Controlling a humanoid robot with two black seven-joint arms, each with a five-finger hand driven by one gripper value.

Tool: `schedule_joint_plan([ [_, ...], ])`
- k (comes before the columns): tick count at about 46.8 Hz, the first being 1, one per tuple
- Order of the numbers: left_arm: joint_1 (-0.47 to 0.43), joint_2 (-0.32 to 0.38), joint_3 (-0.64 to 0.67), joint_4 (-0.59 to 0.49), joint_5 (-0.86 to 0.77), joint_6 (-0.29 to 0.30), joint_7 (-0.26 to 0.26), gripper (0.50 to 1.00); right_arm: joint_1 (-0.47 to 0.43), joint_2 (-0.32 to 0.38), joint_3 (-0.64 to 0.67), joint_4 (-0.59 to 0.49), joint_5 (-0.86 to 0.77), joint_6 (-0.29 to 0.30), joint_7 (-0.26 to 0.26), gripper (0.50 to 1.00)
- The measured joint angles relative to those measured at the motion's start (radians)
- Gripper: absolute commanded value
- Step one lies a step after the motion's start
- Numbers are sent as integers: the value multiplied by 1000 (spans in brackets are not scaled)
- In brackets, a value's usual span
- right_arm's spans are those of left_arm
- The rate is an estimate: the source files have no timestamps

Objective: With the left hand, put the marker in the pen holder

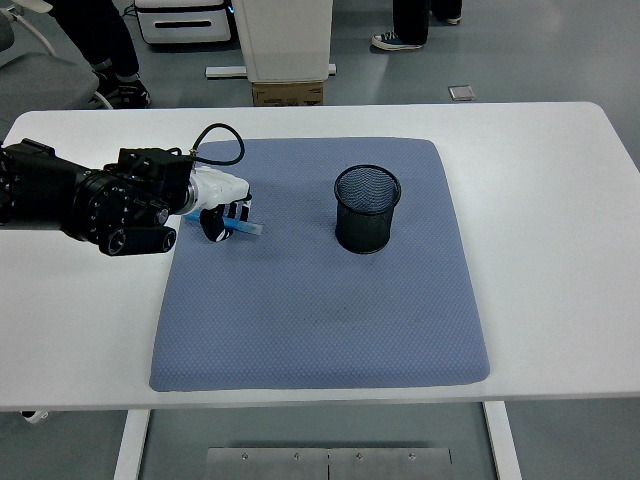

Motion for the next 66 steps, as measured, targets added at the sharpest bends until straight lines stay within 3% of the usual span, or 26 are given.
schedule_joint_plan([
  [22,-2,-1,0,0,0,-3,0,549,0,0,0,0,0,0,0,1000],
  [31,-1,-2,1,0,0,-3,0,500,0,0,0,0,0,0,0,1000],
  [53,-6,-3,4,0,0,-14,-1,500,0,0,0,0,0,0,0,1000],
  [66,-28,-3,3,15,0,-52,-5,500,0,0,0,0,0,0,0,1000],
])
